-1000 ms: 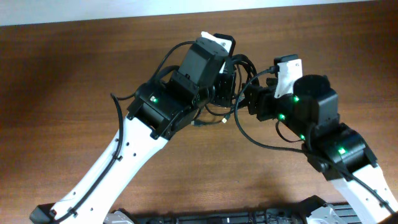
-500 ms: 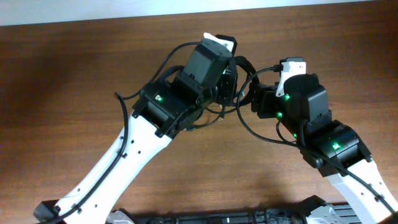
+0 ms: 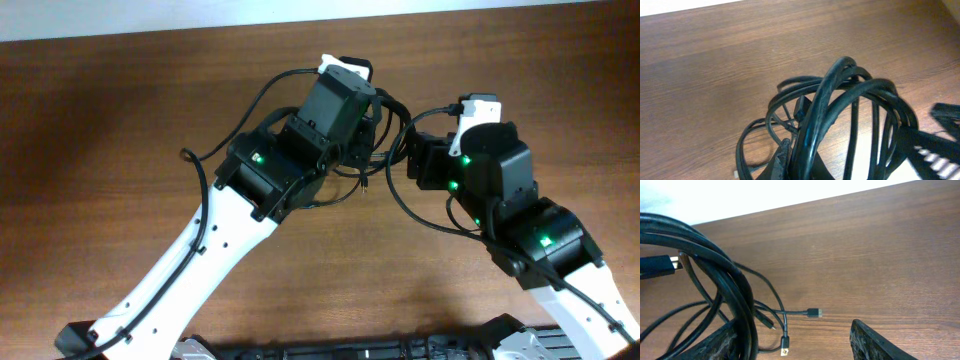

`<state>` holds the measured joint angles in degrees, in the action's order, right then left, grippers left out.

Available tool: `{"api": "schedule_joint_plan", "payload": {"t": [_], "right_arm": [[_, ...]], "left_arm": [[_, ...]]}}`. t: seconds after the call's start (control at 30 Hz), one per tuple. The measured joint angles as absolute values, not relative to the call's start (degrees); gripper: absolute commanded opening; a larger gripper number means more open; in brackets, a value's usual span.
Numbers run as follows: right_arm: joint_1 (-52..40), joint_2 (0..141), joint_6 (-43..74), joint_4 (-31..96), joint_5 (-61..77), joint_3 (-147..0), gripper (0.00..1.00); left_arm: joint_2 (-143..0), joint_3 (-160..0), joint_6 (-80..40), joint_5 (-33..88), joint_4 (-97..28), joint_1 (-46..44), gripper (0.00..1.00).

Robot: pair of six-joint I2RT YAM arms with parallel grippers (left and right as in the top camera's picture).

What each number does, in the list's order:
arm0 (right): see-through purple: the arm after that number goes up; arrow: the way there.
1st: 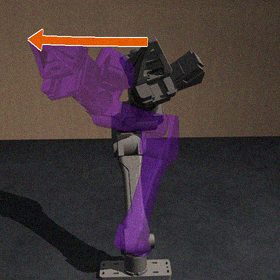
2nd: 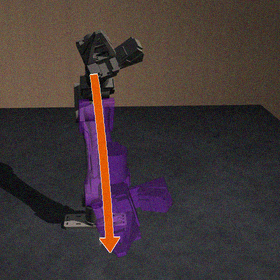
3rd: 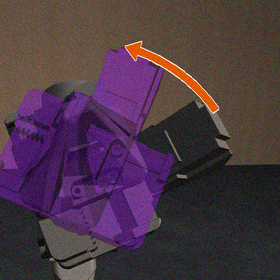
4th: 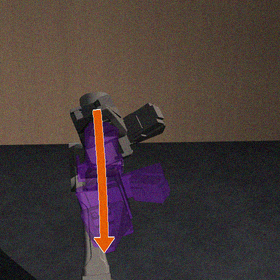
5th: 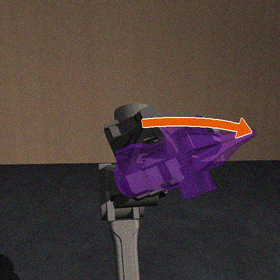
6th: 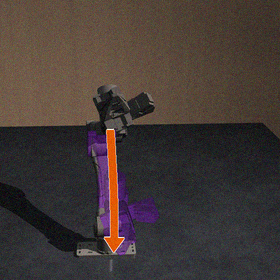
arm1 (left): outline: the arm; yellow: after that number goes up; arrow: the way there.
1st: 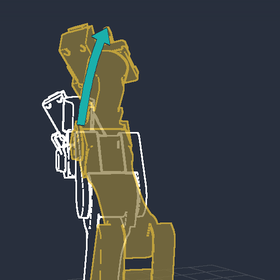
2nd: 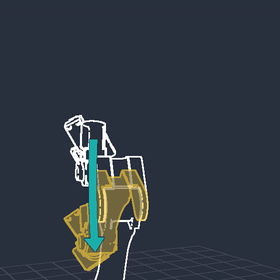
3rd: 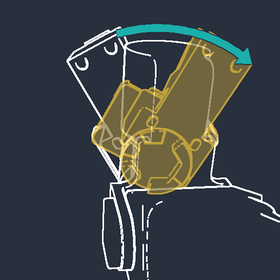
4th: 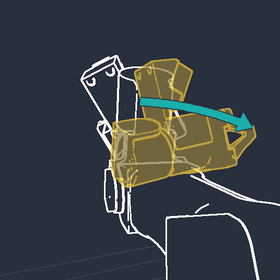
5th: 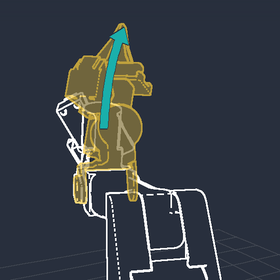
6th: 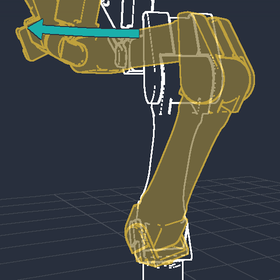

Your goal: Untangle cables

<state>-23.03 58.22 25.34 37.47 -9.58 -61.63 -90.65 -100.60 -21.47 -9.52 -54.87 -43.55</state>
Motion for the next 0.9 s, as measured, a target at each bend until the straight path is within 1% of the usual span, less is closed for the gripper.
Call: {"api": "schedule_joint_plan", "payload": {"t": [0.2,0.37,0.5,0.67,0.9], "right_arm": [[-22.37,56.4,25.58,39.18,-15.88,-61.63,0.66],[-22.37,56.4,25.54,39.48,-15.57,-61.63,0.66],[-22.37,56.4,23.75,38.15,-10.59,-61.63,0.67],[-22.37,56.4,16.97,35.31,1.13,-61.6,0.68],[-22.37,56.4,14.61,35.38,6.81,-61.6,0.69]], "left_arm": [[-90.52,-100.6,-21.43,-12.95,-56.38,-42.74,0.0],[-88.71,-100.6,-21.41,-13.63,-56.36,-42.74,0.0],[-88.07,-100.6,-21.41,-13.78,-56.36,-42.74,0.0],[-88.07,-100.6,-21.41,-13.78,-56.34,-42.74,0.0],[-88.07,-100.6,-21.39,-13.8,-54.06,-42.78,0.0]]}}
